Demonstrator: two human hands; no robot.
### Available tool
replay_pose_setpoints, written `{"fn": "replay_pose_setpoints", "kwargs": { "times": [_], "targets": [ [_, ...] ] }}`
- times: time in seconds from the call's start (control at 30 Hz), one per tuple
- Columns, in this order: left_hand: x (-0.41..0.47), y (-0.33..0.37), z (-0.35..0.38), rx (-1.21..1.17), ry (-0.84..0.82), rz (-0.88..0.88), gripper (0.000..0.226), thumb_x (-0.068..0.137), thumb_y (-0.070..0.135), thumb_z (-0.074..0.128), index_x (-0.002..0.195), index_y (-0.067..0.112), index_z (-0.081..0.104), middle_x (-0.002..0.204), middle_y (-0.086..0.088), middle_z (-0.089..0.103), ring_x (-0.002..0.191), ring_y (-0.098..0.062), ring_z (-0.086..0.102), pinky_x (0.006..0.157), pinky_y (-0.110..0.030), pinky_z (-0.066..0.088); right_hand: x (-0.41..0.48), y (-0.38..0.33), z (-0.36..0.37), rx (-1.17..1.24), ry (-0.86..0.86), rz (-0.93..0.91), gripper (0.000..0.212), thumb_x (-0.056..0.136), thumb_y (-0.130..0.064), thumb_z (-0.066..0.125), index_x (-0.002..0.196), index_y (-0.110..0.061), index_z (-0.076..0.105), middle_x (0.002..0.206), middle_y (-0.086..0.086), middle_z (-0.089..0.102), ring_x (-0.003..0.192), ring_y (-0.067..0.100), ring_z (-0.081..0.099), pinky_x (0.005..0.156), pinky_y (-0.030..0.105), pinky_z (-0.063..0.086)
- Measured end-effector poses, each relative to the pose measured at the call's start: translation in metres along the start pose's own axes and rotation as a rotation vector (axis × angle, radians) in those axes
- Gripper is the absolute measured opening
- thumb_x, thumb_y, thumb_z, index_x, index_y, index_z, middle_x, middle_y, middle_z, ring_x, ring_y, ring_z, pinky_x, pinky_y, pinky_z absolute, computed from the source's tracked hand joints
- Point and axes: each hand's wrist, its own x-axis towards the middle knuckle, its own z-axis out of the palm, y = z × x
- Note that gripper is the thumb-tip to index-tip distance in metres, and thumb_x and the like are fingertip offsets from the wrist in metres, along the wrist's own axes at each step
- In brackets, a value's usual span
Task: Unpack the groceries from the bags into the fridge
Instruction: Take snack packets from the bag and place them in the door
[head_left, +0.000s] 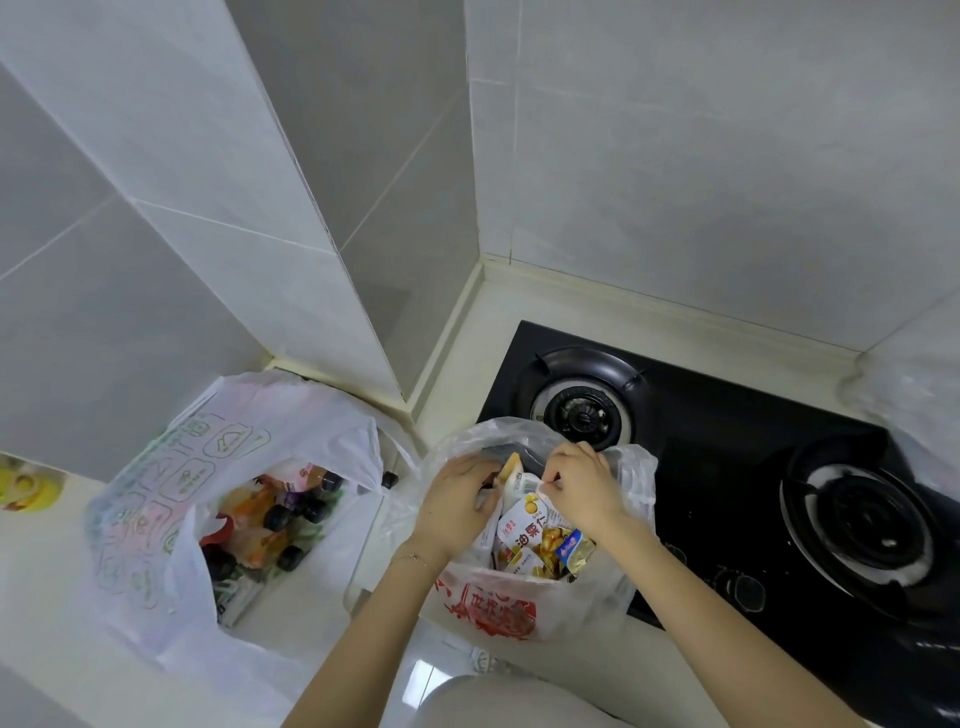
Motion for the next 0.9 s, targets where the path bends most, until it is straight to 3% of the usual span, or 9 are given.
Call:
{"fn": "replay_pose_setpoints", "kwargs": {
  "times": [0.1,0.17,0.27,0.33,0.47,0.53,0.67,0.8,0.9],
  "targets": [
    [-0.007,0.009,-0.008,-0.149,0.045,-0.011,0.025,0.094,0.014,0.055,0.117,0.016,0.064,0.112,0.000,0.066,0.104,-0.014,0.057,0.093,-0.028,0.047,-0.001,0.001,-0.010,0.113,0.074,0.041,0.005,0.088,-0.023,0.065,0.086,-0.020,0.069,0.103,-0.010,0.059,0.104,0.014,0.049,0.092,0.030,0.041],
    [-0.010,0.016,-0.013,-0.235,0.078,-0.011,0.028,0.094,0.010,0.056,0.120,0.015,0.063,0.114,0.002,0.065,0.103,-0.007,0.055,0.090,-0.015,0.045,-0.003,0.002,-0.018,0.267,0.085,0.081,0.006,0.087,-0.020,0.067,0.082,-0.018,0.067,0.091,-0.009,0.064,0.094,0.012,0.058,0.083,0.031,0.049],
    [-0.014,0.028,-0.019,-0.368,0.117,-0.073,0.036,0.094,0.007,0.058,0.129,0.017,0.056,0.124,0.008,0.057,0.105,0.009,0.051,0.086,0.003,0.033,-0.008,-0.004,-0.033,0.436,0.076,0.148,0.013,0.088,-0.019,0.067,0.077,-0.021,0.062,0.083,-0.011,0.066,0.083,0.003,0.061,0.070,0.018,0.045],
    [-0.015,0.036,-0.023,-0.440,0.158,-0.075,0.042,0.093,0.007,0.060,0.127,0.030,0.050,0.125,0.012,0.054,0.111,0.017,0.047,0.087,0.004,0.032,-0.012,-0.008,-0.042,0.509,0.107,0.158,0.017,0.087,-0.017,0.068,0.074,-0.020,0.059,0.080,-0.009,0.065,0.079,0.003,0.061,0.070,0.019,0.047],
    [-0.016,0.048,-0.030,-0.498,0.236,-0.070,0.053,0.091,0.014,0.066,0.120,0.050,0.040,0.122,0.025,0.050,0.118,0.017,0.041,0.094,0.001,0.029,-0.020,-0.013,-0.056,0.658,0.117,0.203,0.015,0.086,-0.017,0.070,0.075,-0.018,0.059,0.082,-0.002,0.069,0.078,0.010,0.066,0.067,0.022,0.051],
    [-0.016,0.051,-0.032,-0.534,0.235,-0.120,0.054,0.090,0.018,0.068,0.124,0.048,0.038,0.123,0.024,0.048,0.117,0.018,0.041,0.094,0.000,0.030,-0.024,-0.015,-0.061,0.738,0.101,0.227,0.014,0.085,-0.016,0.070,0.076,-0.017,0.060,0.084,-0.001,0.070,0.077,0.010,0.068,0.064,0.019,0.049],
    [-0.015,0.057,-0.036,-0.728,0.212,-0.274,0.071,0.088,0.024,0.071,0.145,0.024,0.027,0.130,0.017,0.049,0.115,0.013,0.048,0.096,-0.010,0.041,-0.029,-0.022,-0.073,0.895,0.054,0.250,0.008,0.086,-0.015,0.069,0.084,-0.009,0.063,0.086,0.001,0.073,0.077,0.012,0.071,0.067,0.024,0.055],
    [-0.014,0.065,-0.044,-1.035,0.202,-0.365,0.042,0.090,0.016,0.066,0.128,0.011,0.047,0.115,-0.005,0.069,0.098,-0.008,0.069,0.076,-0.022,0.056,-0.033,-0.035,-0.081,1.138,0.047,0.243,0.007,0.087,-0.012,0.068,0.088,-0.006,0.065,0.091,0.005,0.074,0.084,0.020,0.072,0.075,0.034,0.059],
    [-0.017,0.068,-0.046,-1.042,0.177,-0.292,0.019,0.094,0.013,0.061,0.112,0.018,0.064,0.106,0.004,0.074,0.097,-0.012,0.070,0.075,-0.024,0.056,-0.031,-0.047,-0.077,1.175,0.021,0.199,0.007,0.087,-0.010,0.067,0.094,-0.006,0.067,0.094,0.004,0.074,0.086,0.018,0.072,0.076,0.031,0.059]
  ]
}}
